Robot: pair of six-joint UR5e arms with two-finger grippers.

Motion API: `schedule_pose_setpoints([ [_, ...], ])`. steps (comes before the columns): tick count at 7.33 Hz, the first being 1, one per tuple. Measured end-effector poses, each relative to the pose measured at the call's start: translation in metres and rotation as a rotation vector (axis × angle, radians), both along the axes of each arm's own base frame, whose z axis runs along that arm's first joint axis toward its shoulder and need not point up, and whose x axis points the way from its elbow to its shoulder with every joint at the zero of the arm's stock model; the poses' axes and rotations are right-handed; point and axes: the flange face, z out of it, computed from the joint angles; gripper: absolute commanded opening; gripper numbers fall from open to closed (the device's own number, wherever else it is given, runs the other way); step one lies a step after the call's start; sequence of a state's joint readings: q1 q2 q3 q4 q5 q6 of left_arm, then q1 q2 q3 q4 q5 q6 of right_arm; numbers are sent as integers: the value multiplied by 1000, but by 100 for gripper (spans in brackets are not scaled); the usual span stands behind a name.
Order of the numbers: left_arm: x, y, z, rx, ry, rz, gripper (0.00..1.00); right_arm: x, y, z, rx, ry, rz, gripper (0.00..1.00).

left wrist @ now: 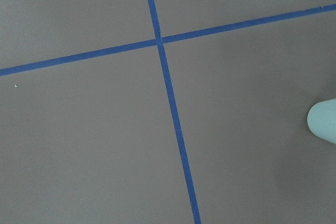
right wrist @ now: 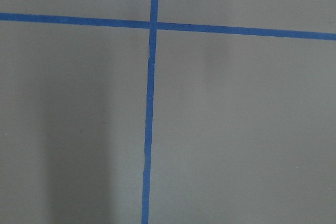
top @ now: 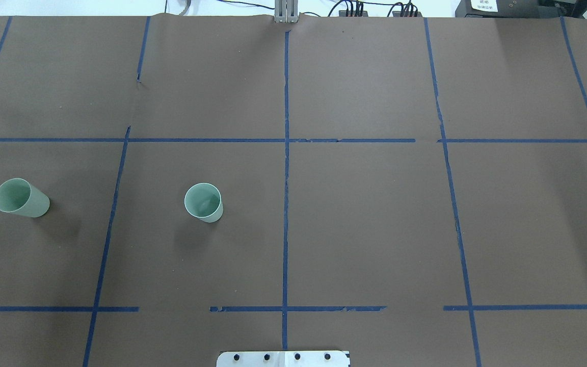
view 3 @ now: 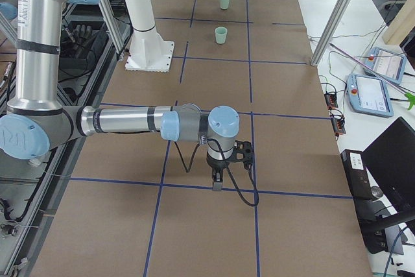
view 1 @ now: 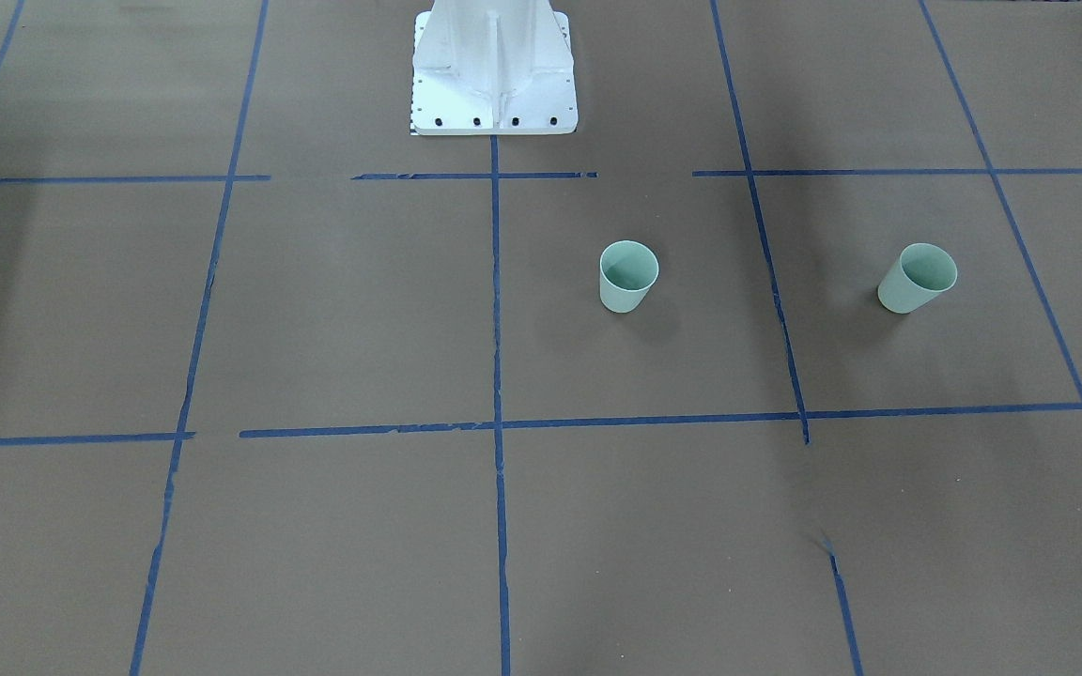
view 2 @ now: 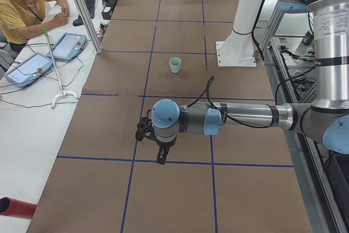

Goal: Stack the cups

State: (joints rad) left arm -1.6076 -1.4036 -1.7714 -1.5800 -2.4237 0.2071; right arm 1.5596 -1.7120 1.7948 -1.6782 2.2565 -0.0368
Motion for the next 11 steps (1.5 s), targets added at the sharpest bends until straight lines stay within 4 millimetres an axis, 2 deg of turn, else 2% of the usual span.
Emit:
schedule_pose_setpoints([
  [4, 0, -3, -5, 2, 0, -7, 100, 0, 0, 0, 0, 0, 0, 100],
  [6, 16, -19, -20, 13, -19, 11, 100, 0, 0, 0, 0, 0, 0, 100],
  [7, 36, -27, -32, 6, -16, 21, 100, 0, 0, 0, 0, 0, 0, 100],
  [9, 94, -36, -62, -36, 6, -7, 100, 0, 0, 0, 0, 0, -1, 100],
  [11, 138, -28, -72, -47, 39, -79, 100, 0, 0, 0, 0, 0, -1, 100],
])
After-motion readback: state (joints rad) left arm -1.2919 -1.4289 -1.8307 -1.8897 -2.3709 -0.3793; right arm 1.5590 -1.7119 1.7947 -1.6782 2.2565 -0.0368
